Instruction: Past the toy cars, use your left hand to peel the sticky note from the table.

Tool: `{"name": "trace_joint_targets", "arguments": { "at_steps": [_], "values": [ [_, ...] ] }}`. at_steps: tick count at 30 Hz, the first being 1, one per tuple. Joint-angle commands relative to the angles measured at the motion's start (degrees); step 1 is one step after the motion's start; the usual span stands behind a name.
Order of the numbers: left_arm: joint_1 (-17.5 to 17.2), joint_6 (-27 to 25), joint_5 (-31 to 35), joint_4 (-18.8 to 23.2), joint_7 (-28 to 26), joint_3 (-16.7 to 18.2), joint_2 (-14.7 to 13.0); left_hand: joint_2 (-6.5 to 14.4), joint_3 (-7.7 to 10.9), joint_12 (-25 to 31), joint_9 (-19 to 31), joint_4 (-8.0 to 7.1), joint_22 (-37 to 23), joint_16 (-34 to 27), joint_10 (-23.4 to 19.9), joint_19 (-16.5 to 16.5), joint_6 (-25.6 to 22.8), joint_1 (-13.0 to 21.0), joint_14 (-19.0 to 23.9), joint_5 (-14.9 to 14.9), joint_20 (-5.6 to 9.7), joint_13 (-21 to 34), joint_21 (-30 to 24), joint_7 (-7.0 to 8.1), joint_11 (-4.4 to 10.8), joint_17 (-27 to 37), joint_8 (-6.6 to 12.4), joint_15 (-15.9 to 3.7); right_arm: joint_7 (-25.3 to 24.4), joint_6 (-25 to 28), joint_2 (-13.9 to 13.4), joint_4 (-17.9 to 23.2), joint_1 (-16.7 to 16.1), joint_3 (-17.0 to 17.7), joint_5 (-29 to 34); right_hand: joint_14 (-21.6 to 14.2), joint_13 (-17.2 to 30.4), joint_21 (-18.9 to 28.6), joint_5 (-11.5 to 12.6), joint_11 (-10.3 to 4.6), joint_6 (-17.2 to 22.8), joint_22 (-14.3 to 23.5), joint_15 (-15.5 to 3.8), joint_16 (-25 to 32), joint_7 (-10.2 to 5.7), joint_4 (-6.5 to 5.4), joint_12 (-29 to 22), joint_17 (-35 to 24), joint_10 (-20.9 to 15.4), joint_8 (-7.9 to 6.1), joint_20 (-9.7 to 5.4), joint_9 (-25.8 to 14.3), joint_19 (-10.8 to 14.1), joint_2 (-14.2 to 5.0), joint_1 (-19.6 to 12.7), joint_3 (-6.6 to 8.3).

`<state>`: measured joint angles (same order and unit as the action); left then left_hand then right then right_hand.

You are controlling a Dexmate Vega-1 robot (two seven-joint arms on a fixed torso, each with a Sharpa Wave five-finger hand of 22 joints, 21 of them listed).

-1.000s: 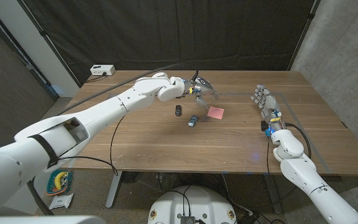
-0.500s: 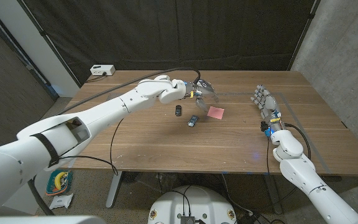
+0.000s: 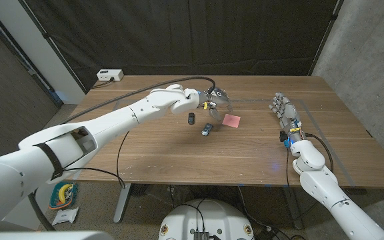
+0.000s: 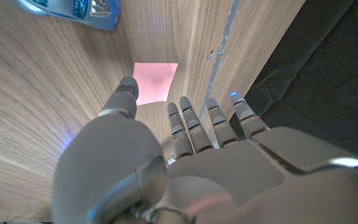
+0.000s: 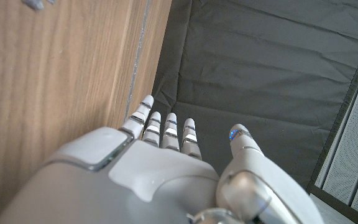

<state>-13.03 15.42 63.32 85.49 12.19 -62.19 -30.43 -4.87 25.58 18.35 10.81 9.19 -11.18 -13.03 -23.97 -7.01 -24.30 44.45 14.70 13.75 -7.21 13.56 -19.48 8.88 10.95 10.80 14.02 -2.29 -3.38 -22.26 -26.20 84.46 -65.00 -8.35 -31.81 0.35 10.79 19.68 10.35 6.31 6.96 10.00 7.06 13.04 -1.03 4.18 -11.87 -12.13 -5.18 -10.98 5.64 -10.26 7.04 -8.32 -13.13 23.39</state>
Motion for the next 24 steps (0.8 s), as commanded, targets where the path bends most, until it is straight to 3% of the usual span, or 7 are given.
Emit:
{"name": "trace_joint_targets", "arguments": {
  "at_steps": [1,13,24],
  "values": [
    [-1.1,-0.2,0.8,-1.3,-4.9,-0.8,-0.3,0.1,-0.27,0.3,0.1,-0.03,-0.1,-0.3,-0.8,-0.8,-0.9,0.8,0.7,-0.4,0.12,0.0,-0.2,0.0,0.01,0.1,0.48,-4.38,0.2,-0.1,0.0,-0.1,-0.3,0.2,-0.1,-0.1,0.3,-0.2,-0.3,0.09,0.4,0.1,0.34,0.2,0.2,-0.01,0.1,-0.3,-0.3,0.07,-0.07,-0.2,0.4,0.07,0.2,-0.17],
    [-3.2,-2.4,5.1,-0.4,-12.8,-1.7,-2.0,-0.4,-1.57,0.8,0.1,0.1,0.0,-0.8,-4.8,-2.4,-4.9,2.7,2.5,-0.7,0.85,0.2,-0.4,0.82,0.84,0.0,1.23,-5.97,0.5,0.1,0.0,-0.1,-0.4,0.1,-0.3,-0.1,0.3,-0.4,-0.3,0.1,0.4,0.1,0.34,0.2,0.22,0.0,0.1,-0.3,-0.3,0.09,-0.09,-0.2,0.4,0.07,0.2,-0.2],
    [-3.3,-4.0,7.7,-1.1,-15.0,-2.8,-2.2,-0.5,-2.04,0.7,0.2,0.0,0.0,-0.9,-5.4,-2.7,-5.6,3.2,2.7,-0.6,1.02,0.3,-0.3,0.84,1.09,0.0,1.24,-6.25,0.7,0.0,0.3,-0.4,-0.2,-0.1,-0.3,-0.1,0.3,-0.5,-0.3,0.11,0.4,0.1,0.35,0.2,0.21,-0.05,0.1,-0.3,-0.3,0.12,0.0,-0.2,0.5,0.09,0.3,-0.27]
  ]
}}
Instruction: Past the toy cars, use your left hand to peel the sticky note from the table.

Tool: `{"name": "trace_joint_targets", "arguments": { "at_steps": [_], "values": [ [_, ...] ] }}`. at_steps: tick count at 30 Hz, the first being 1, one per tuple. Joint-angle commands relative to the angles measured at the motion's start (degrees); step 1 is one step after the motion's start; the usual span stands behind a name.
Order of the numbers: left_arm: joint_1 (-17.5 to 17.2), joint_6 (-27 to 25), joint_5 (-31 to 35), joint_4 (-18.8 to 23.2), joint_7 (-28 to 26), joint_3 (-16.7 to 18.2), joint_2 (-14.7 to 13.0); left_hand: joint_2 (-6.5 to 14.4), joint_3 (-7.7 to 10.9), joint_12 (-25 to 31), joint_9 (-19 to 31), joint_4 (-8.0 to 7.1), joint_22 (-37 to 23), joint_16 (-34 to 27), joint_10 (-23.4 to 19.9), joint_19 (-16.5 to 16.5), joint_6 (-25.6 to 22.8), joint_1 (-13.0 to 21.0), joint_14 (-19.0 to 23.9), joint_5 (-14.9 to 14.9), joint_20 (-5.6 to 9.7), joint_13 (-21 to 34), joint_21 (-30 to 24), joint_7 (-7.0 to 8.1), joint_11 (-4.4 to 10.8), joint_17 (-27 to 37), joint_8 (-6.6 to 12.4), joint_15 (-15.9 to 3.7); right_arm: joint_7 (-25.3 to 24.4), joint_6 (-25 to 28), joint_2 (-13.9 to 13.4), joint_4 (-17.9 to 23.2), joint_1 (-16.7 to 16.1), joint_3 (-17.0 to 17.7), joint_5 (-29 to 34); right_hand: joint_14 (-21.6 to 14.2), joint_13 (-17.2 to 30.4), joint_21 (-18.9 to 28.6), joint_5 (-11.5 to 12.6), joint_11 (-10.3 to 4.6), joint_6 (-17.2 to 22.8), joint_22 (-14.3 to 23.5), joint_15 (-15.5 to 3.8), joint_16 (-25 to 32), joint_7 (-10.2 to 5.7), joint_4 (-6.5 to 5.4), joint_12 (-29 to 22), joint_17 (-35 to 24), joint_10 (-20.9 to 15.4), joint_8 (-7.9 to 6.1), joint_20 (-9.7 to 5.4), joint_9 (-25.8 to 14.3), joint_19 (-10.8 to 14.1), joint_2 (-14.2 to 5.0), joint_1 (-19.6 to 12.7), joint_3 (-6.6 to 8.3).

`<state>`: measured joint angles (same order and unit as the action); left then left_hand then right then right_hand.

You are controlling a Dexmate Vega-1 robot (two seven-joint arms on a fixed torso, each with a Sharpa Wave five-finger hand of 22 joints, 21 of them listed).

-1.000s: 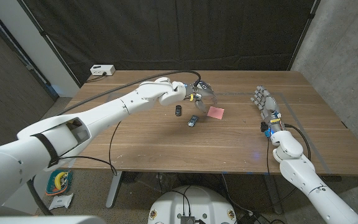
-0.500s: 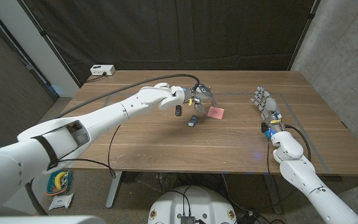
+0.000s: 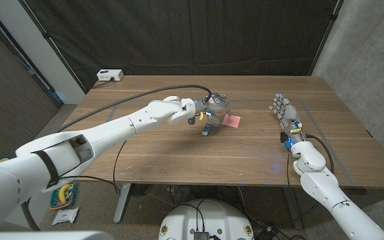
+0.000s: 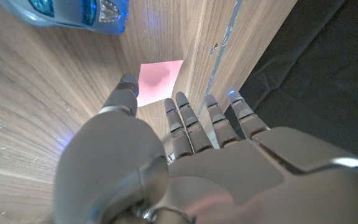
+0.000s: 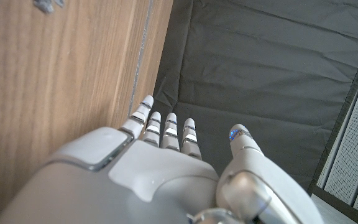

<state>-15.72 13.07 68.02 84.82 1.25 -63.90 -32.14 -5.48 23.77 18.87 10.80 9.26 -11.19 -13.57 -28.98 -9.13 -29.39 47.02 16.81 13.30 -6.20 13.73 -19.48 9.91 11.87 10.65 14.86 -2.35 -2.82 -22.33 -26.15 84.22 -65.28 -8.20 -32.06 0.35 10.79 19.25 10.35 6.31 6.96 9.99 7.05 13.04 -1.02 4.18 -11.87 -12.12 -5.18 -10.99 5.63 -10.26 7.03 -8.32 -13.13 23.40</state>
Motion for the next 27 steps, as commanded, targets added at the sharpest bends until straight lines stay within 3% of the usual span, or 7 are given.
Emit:
{"name": "trace_joint_targets", "arguments": {
  "at_steps": [1,12,27],
  "values": [
    [-0.5,-1.7,3.2,-0.6,-4.0,-1.3,-0.4,0.1,-0.25,0.2,0.2,-0.08,0.0,-0.3,-0.4,-0.6,-0.5,0.7,0.6,-0.2,0.06,0.2,-0.3,-0.16,0.17,0.1,0.4,-6.23,0.1,0.0,0.3,-0.1,0.0,-0.2,0.0,-0.1,0.3,-0.1,-0.3,0.11,0.4,0.1,0.36,0.2,0.21,-0.05,0.1,-0.3,-0.4,0.12,0.0,-0.2,0.5,0.09,0.3,-0.27],
    [0.8,-1.8,3.4,-3.5,-3.1,-2.9,1.0,0.5,-0.57,0.0,0.2,-0.3,0.0,-0.4,-0.8,-0.9,-0.8,1.1,0.9,-0.2,0.13,0.3,-0.3,-0.17,0.22,0.1,0.27,-6.36,-0.2,0.0,0.4,0.1,-0.3,-0.3,0.1,-0.1,0.3,-0.3,-0.3,0.11,0.4,0.1,0.32,0.2,0.24,-0.03,0.1,-0.3,-0.4,0.12,-0.04,-0.2,0.6,0.11,0.3,-0.3],
    [2.4,-3.0,3.4,-8.4,-8.5,-5.2,3.2,2.0,-0.62,-0.3,0.2,-0.46,0.0,-0.7,-1.7,-1.9,-1.7,2.3,1.7,-0.2,0.53,0.5,-0.5,-0.11,0.34,0.2,0.17,-6.86,-0.5,0.1,0.5,-0.2,0.0,-0.5,0.3,-0.1,0.3,-0.5,-0.3,0.07,0.5,0.1,0.41,0.1,0.19,-0.07,0.2,-0.4,-0.4,0.12,0.03,-0.2,0.7,0.13,0.4,-0.37]
  ]
}}
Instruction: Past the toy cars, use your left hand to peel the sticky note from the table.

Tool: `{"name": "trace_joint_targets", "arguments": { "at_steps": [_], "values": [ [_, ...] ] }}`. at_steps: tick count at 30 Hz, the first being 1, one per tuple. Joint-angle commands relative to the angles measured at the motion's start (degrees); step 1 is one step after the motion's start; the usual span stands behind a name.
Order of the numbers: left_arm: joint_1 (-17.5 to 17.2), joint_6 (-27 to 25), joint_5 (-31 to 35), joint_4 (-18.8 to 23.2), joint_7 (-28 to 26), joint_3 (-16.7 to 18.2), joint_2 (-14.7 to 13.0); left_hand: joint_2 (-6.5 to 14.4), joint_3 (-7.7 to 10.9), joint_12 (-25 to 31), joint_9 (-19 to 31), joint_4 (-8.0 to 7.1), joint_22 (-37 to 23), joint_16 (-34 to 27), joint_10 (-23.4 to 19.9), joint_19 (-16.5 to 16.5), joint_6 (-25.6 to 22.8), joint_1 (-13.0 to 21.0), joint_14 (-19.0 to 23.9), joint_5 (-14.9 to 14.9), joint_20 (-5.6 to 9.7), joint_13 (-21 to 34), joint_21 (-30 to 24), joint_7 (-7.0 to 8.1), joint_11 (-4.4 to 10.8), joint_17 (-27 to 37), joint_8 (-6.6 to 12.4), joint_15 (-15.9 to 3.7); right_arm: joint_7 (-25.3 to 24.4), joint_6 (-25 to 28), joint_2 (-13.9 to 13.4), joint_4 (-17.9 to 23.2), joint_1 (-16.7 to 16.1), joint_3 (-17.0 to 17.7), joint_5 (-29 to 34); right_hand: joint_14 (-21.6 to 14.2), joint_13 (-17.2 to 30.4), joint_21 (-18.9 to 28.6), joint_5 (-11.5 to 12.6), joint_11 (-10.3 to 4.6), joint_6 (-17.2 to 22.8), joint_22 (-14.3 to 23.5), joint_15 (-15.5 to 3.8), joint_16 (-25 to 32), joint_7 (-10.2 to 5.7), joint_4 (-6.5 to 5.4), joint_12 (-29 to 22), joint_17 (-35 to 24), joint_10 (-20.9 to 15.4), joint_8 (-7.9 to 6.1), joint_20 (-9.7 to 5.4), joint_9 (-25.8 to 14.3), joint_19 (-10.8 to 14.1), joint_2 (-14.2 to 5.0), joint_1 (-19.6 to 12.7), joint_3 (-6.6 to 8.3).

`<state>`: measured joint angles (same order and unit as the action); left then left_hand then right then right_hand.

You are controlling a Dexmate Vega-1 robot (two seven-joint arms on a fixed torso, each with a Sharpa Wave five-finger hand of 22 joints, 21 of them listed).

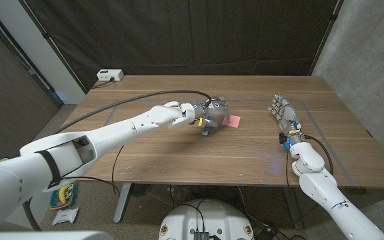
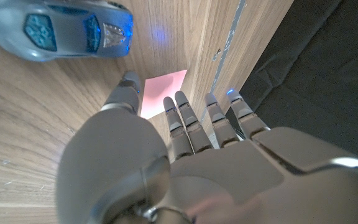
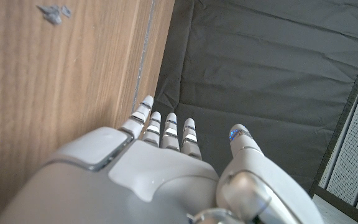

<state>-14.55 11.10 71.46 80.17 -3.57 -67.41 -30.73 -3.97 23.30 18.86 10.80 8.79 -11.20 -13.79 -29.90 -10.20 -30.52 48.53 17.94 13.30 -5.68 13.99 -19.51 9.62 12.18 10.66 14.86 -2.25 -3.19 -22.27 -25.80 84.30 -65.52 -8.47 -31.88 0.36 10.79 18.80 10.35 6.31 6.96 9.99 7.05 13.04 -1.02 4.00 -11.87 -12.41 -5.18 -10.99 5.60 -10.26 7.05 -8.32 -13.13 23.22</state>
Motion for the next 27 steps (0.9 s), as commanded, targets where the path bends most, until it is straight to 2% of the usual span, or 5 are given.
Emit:
{"name": "trace_joint_targets", "arguments": {
  "at_steps": [1,15,27],
  "values": [
    [1.5,-1.0,-0.3,-4.2,-3.6,-1.9,2.1,0.5,-0.17,-0.3,0.2,0.01,0.0,-0.4,-0.8,-0.9,-0.5,0.9,0.6,-0.2,0.01,0.3,-0.4,0.18,0.03,0.2,0.15,-7.02,-0.1,0.1,0.1,-0.3,0.3,-0.2,0.2,-0.1,0.3,0.0,-0.3,0.04,0.5,0.1,0.4,0.1,0.18,0.11,0.2,-0.1,-0.4,0.13,0.05,-0.2,0.7,0.13,0.4,-0.2],
    [3.9,-1.3,-1.9,-10.6,-6.7,-5.0,5.3,1.8,-0.8,-0.2,0.3,-0.65,-0.1,-0.9,-2.5,-1.2,-2.2,0.8,1.7,-0.6,0.03,0.6,-0.4,0.21,-0.07,0.3,0.36,-7.28,-0.5,0.3,0.6,-1.4,0.9,-0.4,0.4,-0.2,0.3,-0.2,-0.3,0.05,0.5,0.1,0.4,0.2,0.16,0.1,0.2,-0.1,-0.5,0.14,-0.01,-0.2,0.7,0.14,0.5,-0.25],
    [5.6,-0.6,-4.1,-16.8,-12.9,-7.9,8.0,2.8,-1.29,0.0,0.3,-0.43,-0.1,-1.6,-4.6,-2.6,-4.5,1.9,4.0,-1.1,0.55,0.8,-0.8,0.32,-0.04,0.2,0.73,-7.96,-0.9,0.7,0.7,-2.1,1.8,-0.7,1.1,-0.2,0.3,-0.4,-0.3,0.18,0.5,0.1,0.4,0.1,0.19,0.1,0.2,-0.1,-0.5,0.15,0.04,-0.2,0.8,0.15,0.5,-0.29]
  ]
}}
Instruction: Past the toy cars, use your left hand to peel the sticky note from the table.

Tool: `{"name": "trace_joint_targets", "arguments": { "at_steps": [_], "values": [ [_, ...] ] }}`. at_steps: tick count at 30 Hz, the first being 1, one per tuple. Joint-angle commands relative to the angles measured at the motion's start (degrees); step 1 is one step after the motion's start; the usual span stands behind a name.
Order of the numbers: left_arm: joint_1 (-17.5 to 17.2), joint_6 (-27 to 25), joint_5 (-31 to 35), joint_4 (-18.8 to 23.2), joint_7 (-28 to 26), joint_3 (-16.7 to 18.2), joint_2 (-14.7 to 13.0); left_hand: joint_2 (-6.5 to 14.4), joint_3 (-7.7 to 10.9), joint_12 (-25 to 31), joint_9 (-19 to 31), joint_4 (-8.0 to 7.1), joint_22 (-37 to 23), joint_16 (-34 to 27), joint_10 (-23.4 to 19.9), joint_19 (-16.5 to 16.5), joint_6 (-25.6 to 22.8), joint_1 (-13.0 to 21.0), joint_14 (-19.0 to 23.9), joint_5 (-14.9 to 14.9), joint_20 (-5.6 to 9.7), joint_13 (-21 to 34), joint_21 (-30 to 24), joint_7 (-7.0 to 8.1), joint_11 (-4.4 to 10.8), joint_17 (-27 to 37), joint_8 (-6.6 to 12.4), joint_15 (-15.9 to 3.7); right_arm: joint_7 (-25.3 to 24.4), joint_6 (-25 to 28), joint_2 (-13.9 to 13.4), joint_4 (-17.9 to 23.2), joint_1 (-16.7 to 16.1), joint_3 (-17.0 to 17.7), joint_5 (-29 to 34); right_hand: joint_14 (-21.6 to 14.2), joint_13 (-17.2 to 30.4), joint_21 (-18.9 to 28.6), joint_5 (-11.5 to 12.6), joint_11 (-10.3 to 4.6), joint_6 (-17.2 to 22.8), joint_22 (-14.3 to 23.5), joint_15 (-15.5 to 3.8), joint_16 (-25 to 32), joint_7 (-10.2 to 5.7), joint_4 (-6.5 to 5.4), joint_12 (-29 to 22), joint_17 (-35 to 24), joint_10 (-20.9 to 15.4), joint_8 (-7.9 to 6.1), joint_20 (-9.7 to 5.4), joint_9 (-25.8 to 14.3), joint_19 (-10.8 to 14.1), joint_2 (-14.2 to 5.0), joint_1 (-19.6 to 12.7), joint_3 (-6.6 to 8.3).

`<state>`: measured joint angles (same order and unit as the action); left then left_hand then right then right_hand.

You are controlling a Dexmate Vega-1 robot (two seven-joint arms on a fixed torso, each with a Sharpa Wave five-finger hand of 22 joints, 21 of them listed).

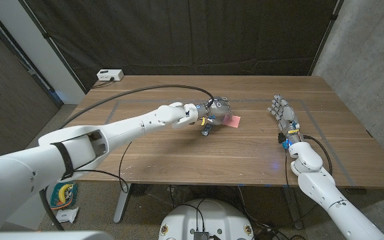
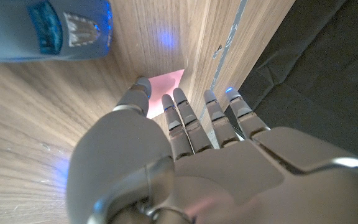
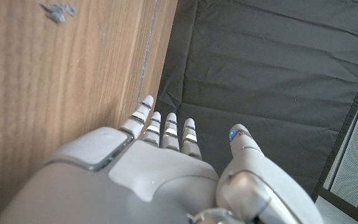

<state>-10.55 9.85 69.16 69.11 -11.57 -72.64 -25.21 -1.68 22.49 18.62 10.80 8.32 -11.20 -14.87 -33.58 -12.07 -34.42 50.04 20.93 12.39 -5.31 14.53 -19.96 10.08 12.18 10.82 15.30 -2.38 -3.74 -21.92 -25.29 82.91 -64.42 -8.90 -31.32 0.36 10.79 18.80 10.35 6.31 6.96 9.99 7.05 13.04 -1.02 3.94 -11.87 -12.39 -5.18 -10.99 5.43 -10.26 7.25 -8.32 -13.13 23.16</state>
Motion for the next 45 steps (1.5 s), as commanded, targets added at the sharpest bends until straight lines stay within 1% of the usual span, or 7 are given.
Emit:
{"name": "trace_joint_targets", "arguments": {
  "at_steps": [1,9,16,25,34,38,45],
  "values": [
    [1.7,0.6,-1.8,-6.2,-5.6,-3.0,2.7,0.6,-0.52,0.3,0.3,0.07,-0.1,-0.5,-1.2,-0.8,-0.6,0.5,1.1,-0.2,0.19,0.3,-0.4,-0.15,-0.04,0.0,0.27,-7.87,-0.4,0.3,0.3,-0.9,0.8,-0.3,0.5,-0.2,0.3,-0.4,-0.3,0.17,0.5,0.2,0.4,0.1,0.2,0.17,0.2,-0.1,-0.6,0.15,0.21,-0.2,0.6,0.16,0.5,-0.23],
    [2.6,0.7,-2.7,-8.0,-8.7,-4.8,3.6,0.8,-0.92,0.2,0.3,0.19,-0.2,-0.7,-1.8,-1.4,0.1,0.9,1.9,-0.4,0.46,0.4,-0.6,-0.47,-0.03,0.0,-0.32,-7.85,-0.7,0.3,0.6,-1.2,1.0,-0.4,0.7,-0.3,0.3,-0.5,-0.3,0.19,0.5,0.2,0.39,0.2,0.17,0.2,0.2,-0.1,-0.6,0.15,0.31,-0.2,0.7,0.16,0.5,-0.24],
    [2.4,-1.6,-2.4,-9.0,-12.3,-5.7,3.6,2.1,-1.06,0.6,0.3,0.55,-0.3,-1.5,-4.6,-2.5,-2.9,2.8,4.3,-0.8,0.83,0.7,-0.9,-0.64,0.11,0.1,0.32,-8.61,-0.9,0.5,0.8,-1.5,1.5,-0.7,0.9,-0.3,0.3,-0.6,-0.2,0.12,0.5,0.2,0.43,0.2,0.19,0.22,0.2,-0.1,-0.6,0.16,0.27,-0.2,0.8,0.18,0.5,-0.26],
    [0.7,-7.0,-2.2,-10.3,-19.8,-5.7,3.8,5.9,0.06,1.8,0.3,1.78,-0.4,-3.3,-9.6,-3.9,-5.7,9.3,9.3,-1.9,1.03,1.6,-1.6,-1.4,0.22,0.4,0.29,-9.86,-0.7,0.9,0.9,-1.8,2.1,-1.0,1.0,-0.3,0.3,-0.7,-0.2,0.05,0.5,0.2,0.52,0.1,0.22,0.24,0.2,-0.1,-0.6,0.18,0.31,-0.2,0.8,0.17,0.5,-0.27],
    [0.0,-12.7,-2.0,-12.4,-23.1,-6.7,5.4,7.3,0.18,2.6,0.3,1.87,-0.5,-4.6,-12.2,-5.8,-6.2,13.0,12.3,-1.7,1.69,2.6,-2.6,-0.69,0.18,0.8,-0.17,-10.32,-0.9,1.3,0.8,-1.6,2.1,-1.0,1.2,-0.4,0.3,-0.8,-0.2,0.07,0.5,0.2,0.54,0.1,0.22,0.26,0.3,-0.1,-0.6,0.16,0.35,-0.2,0.9,0.16,0.5,-0.28],
    [0.5,-11.1,-3.9,-14.5,-23.9,-7.2,6.4,7.3,-0.7,3.4,0.3,1.5,-0.6,-5.6,-14.1,-6.3,-8.2,13.8,13.8,-1.9,2.19,3.3,-3.0,-1.04,0.13,1.3,0.26,-10.3,-1.0,1.4,0.7,-1.4,2.0,-1.0,1.3,-0.4,0.3,-0.9,-0.2,0.08,0.5,0.2,0.54,0.1,0.2,0.28,0.3,-0.1,-0.6,0.16,0.36,-0.2,0.9,0.16,0.5,-0.28],
    [1.1,-10.2,-5.7,-16.2,-24.9,-8.2,7.5,8.1,-2.82,6.7,0.6,1.07,-0.7,-7.5,-20.6,-6.6,-18.0,15.4,17.2,-2.1,2.67,5.9,-3.8,-2.03,0.22,2.4,3.33,-10.69,-1.4,1.6,0.5,-1.0,1.8,-1.0,1.6,-0.4,0.3,-1.0,-0.2,0.07,0.5,0.2,0.53,0.1,0.18,0.3,0.3,-0.1,-0.6,0.17,0.32,-0.2,1.0,0.14,0.5,-0.28]
  ]
}}
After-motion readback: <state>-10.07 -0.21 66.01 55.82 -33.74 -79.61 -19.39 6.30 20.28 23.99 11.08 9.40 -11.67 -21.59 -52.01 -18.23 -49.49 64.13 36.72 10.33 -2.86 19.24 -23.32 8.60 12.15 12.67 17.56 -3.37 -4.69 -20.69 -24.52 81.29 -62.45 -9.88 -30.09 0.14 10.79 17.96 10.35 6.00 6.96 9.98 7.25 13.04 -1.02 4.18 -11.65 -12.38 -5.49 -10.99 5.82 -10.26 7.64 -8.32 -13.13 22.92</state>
